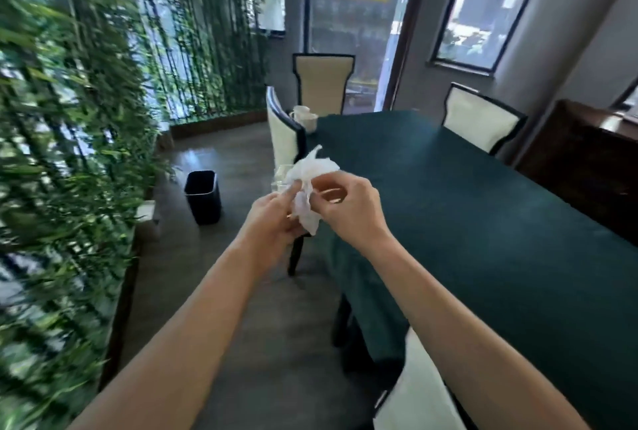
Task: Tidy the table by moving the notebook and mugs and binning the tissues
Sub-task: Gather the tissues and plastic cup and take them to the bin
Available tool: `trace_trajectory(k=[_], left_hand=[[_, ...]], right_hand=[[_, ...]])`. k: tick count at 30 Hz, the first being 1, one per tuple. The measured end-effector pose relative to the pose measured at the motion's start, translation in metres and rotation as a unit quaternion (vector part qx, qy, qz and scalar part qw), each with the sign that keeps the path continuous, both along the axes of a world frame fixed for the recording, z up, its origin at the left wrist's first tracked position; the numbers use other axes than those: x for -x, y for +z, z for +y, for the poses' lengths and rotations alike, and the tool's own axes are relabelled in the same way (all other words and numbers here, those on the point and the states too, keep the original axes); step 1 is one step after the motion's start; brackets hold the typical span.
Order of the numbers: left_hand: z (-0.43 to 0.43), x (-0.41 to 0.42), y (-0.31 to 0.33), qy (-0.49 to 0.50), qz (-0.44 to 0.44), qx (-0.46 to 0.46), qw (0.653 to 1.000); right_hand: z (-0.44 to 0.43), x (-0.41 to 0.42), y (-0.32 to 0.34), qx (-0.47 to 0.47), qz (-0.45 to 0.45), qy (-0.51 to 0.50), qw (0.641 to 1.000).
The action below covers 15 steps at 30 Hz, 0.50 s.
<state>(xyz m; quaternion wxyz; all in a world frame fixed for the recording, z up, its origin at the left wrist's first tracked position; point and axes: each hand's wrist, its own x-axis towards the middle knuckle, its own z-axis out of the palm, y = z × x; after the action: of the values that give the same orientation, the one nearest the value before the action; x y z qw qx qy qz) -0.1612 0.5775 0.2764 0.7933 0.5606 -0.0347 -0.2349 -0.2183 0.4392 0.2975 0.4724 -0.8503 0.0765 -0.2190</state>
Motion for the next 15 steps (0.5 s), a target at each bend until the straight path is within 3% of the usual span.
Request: trace_trajectory(k=[7,15], left_hand=[[0.051,-0.083,-0.029,0.043,0.006,-0.05,0.998],[0.054,-0.244,-0.039,0.094,-0.022,-0.056,0.994]], right_hand=[[0.041,-0.119,-0.025,0.008,-0.002,0.042,0.999],[0.049,-0.29,-0.049,0.019,-0.029,0.102,0.994]])
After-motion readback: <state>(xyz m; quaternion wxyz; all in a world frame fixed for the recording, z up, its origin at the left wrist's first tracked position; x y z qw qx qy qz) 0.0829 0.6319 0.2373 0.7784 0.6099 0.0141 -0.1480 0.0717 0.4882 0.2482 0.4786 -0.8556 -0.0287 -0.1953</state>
